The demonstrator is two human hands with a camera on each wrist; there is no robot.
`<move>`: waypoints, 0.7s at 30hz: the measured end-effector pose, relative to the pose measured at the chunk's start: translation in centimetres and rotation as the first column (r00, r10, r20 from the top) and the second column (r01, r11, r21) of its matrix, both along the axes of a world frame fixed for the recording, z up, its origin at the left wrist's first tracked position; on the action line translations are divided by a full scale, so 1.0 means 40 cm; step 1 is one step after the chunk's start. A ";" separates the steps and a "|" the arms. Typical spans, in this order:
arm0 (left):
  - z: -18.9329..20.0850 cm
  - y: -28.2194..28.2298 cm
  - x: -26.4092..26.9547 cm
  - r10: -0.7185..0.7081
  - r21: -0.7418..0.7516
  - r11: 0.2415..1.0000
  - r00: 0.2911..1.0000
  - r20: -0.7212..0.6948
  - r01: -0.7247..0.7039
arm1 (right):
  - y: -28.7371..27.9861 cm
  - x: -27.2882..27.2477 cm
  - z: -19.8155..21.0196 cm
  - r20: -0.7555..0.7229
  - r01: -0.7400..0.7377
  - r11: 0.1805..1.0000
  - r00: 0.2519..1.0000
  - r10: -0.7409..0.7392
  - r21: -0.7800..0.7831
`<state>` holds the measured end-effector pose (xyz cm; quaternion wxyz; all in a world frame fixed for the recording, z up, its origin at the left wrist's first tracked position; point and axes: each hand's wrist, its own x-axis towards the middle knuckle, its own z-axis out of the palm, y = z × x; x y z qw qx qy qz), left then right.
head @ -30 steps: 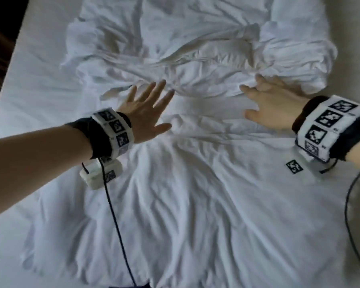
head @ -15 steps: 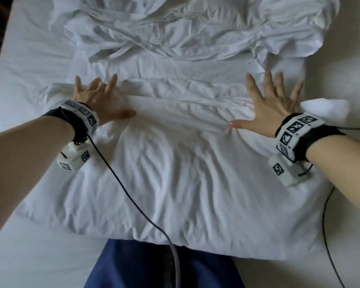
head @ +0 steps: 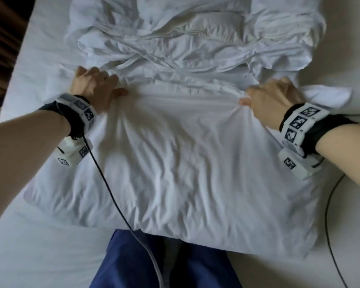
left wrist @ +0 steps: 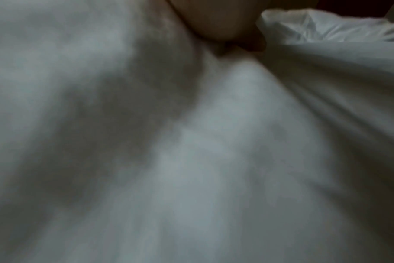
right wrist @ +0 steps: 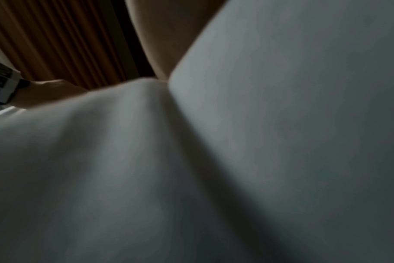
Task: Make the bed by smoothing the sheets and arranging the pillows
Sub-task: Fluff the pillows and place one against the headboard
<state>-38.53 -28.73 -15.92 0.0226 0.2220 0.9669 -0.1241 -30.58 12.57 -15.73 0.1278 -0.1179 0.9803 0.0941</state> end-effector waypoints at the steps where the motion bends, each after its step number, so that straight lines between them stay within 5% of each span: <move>1: 0.023 0.009 -0.027 0.020 -0.001 1.000 0.999 -0.047 -0.020 | 0.008 -0.032 0.021 -0.043 -0.006 1.000 0.999 0.007 0.027; 4: 0.035 0.041 -0.068 0.147 -0.016 0.989 0.986 -0.081 -0.148 | 0.021 -0.102 0.040 -0.140 0.052 0.999 0.989 -0.051 0.002; 7: -0.031 0.061 -0.028 0.285 -0.121 0.953 0.958 0.035 -0.279 | 0.017 -0.086 -0.020 -0.059 0.117 0.993 0.991 -0.116 0.008; 13: -0.172 0.082 0.092 0.301 -0.005 0.951 0.923 0.239 -0.309 | 0.015 -0.021 -0.140 0.129 0.137 0.990 0.982 -0.140 0.032; 21: -0.167 0.096 0.084 0.307 0.078 0.938 0.912 0.272 -0.339 | -0.002 -0.035 -0.143 0.183 0.119 0.987 0.974 -0.137 0.107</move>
